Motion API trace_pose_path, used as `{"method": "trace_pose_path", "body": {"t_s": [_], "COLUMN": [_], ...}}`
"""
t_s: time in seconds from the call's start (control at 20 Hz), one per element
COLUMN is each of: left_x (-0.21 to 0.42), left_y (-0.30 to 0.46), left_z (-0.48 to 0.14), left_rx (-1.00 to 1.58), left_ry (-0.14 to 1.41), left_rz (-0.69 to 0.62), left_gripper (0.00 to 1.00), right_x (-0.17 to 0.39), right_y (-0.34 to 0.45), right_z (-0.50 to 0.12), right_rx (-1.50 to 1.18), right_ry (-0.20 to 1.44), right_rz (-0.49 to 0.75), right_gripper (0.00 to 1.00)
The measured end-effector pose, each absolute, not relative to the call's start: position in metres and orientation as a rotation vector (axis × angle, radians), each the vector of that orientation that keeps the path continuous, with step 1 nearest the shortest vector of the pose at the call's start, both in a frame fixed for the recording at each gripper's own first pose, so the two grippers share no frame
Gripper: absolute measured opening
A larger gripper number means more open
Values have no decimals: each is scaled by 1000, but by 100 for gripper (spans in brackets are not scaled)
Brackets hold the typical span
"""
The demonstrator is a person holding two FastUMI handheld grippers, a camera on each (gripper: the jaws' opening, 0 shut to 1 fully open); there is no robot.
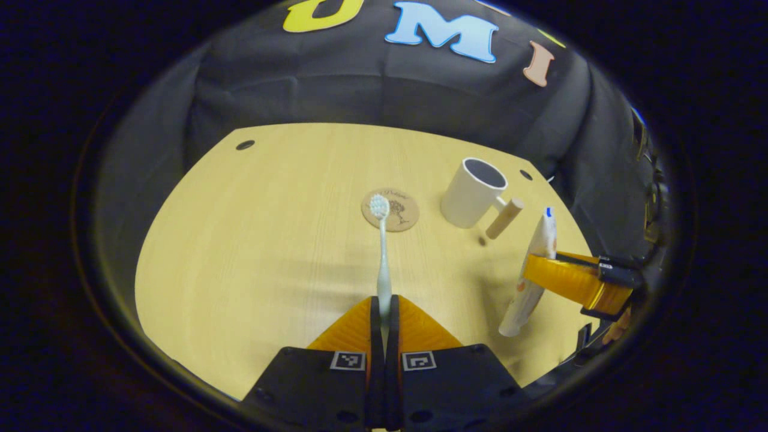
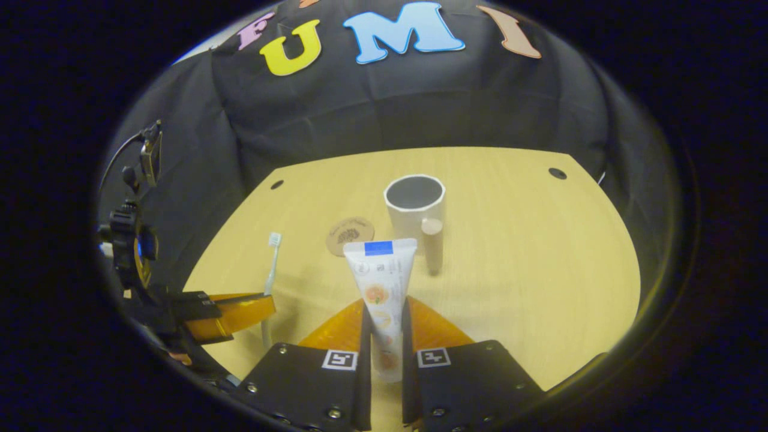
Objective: Put the toothbrush and toothpaste on the desktop into the cup, then pick up the cup and place it on the coaster on the desktop.
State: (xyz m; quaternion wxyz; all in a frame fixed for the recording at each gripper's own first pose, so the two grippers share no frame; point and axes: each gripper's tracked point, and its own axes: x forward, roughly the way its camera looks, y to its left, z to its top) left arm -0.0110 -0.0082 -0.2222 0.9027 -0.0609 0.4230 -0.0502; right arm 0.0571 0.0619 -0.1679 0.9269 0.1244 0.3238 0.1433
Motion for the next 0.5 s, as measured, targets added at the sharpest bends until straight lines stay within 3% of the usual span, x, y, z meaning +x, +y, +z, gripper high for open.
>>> {"method": "trace_pose_path", "body": {"t_s": [0.5], "left_x": [28], "left_y": [-1], "left_z": [-138], "left_rx": [-159], "left_ry": [673], "left_rz": [-99], "left_gripper": [8], "right_x": [127], "right_y": [57], "right_z": [-69], "right_rx": [278], "right_ry": [412], "right_rz": [310], "right_gripper": [21]}}
